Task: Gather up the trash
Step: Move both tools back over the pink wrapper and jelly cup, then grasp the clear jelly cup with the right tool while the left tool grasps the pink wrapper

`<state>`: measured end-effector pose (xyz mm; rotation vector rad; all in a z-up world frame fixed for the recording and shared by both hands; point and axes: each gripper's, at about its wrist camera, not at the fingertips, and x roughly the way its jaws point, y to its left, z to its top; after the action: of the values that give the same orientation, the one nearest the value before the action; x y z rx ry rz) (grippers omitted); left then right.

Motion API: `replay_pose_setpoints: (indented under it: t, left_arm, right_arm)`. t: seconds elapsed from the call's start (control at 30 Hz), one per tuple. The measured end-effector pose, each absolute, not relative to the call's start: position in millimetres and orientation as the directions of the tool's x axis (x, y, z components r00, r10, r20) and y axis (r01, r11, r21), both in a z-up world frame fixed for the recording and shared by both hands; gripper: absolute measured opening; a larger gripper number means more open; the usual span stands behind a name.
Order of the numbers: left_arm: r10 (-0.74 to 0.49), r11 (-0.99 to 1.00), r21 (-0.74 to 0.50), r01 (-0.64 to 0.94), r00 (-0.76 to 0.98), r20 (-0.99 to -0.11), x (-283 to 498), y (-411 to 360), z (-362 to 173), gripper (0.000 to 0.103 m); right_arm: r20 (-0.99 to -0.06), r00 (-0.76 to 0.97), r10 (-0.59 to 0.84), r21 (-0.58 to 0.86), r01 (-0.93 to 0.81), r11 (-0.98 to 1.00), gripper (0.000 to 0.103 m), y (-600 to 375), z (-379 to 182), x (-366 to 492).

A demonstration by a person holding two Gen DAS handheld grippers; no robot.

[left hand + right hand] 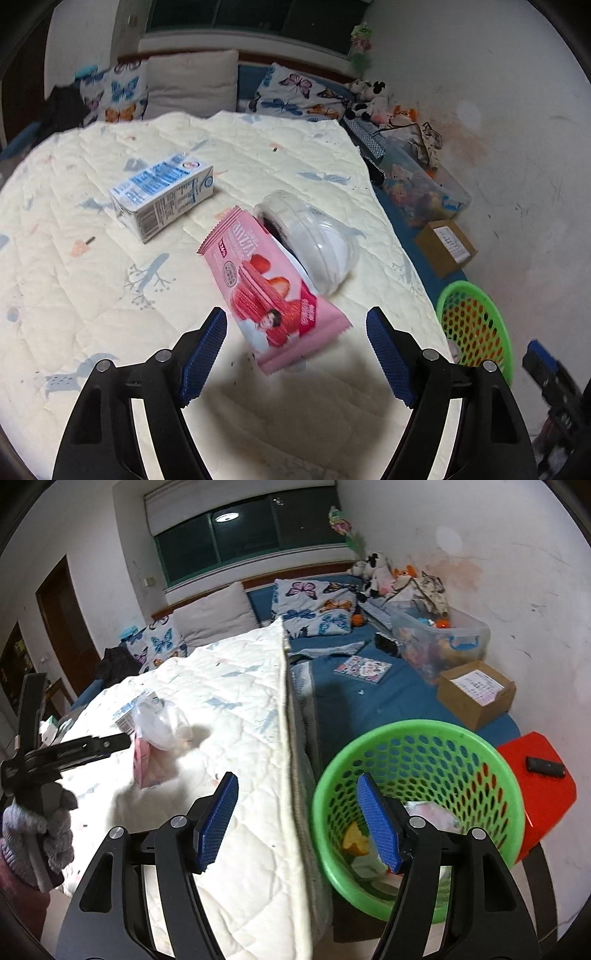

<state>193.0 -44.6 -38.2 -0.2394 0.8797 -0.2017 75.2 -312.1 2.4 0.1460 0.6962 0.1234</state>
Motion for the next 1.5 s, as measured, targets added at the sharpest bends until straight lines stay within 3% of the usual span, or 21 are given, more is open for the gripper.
replay_pose_setpoints:
  t: [0.57, 1.5]
  left_arm:
    - [-0.232, 0.968, -0.243, 0.06, 0.581, -0.78, 219.6, -42.9, -50.7, 0.078]
    - [-0.209, 0.968, -0.252, 0.014, 0.603, -0.77, 185.9, 25.5, -45.8, 0.078]
  right_arm:
    - [-0.647, 0.733, 0.21, 0.179, -0.121, 0.976, 0.068, -284.8, -4.4, 98.6]
    - [-0.648, 0.665, 0.37, 0.199, -0.322, 0.926, 0.068, -203.9, -2.7, 148.3]
